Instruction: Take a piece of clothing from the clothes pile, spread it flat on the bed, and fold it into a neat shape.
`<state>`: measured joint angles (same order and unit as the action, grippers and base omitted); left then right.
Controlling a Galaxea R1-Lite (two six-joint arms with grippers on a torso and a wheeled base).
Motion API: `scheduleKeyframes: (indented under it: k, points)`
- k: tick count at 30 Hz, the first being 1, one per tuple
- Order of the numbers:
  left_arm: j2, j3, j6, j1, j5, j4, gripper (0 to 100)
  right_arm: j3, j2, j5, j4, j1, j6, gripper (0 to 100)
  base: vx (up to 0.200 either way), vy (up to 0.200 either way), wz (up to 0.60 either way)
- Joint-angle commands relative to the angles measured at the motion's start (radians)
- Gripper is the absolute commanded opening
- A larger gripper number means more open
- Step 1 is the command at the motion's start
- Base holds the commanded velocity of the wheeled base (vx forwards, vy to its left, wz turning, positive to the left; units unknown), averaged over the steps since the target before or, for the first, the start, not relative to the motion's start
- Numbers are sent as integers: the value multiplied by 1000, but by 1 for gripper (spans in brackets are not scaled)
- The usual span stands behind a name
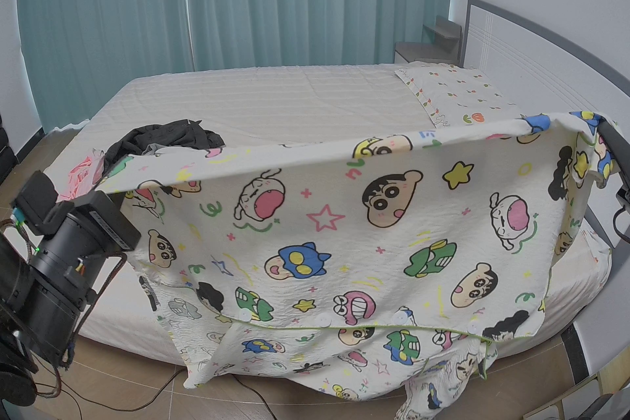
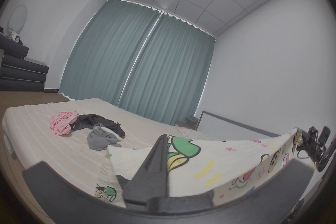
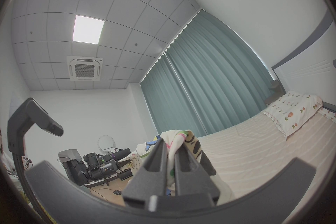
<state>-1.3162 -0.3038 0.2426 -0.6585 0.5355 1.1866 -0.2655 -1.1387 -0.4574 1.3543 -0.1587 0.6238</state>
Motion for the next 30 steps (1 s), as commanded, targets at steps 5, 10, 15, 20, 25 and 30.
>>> scheduleKeyframes:
  k: [5, 10, 15, 20, 25, 30]
  points:
    - [-94, 5, 21, 30, 1, 4, 0, -9, -82, 0, 0, 36, -1, 0, 0, 0, 0]
    - [-104, -3, 73, 37, -3, 7, 0, -8, -113, 0, 0, 39, -4, 0, 0, 0, 0]
    - [-163, -8, 87, 37, -3, 8, 0, -9, -147, 0, 2, 48, -9, 0, 120, 0, 0]
    - [-238, -24, 130, 45, -19, 10, 0, -11, -185, 2, 2, 50, -23, 0, 200, 0, 0]
    - [-308, -127, 123, 120, -75, -2, 0, -50, -280, 10, 8, 56, -24, 0, 200, 0, 0]
    - [-449, -235, 115, 160, -78, -13, 0, -98, -389, 10, 16, 96, -41, 0, 200, 0, 0]
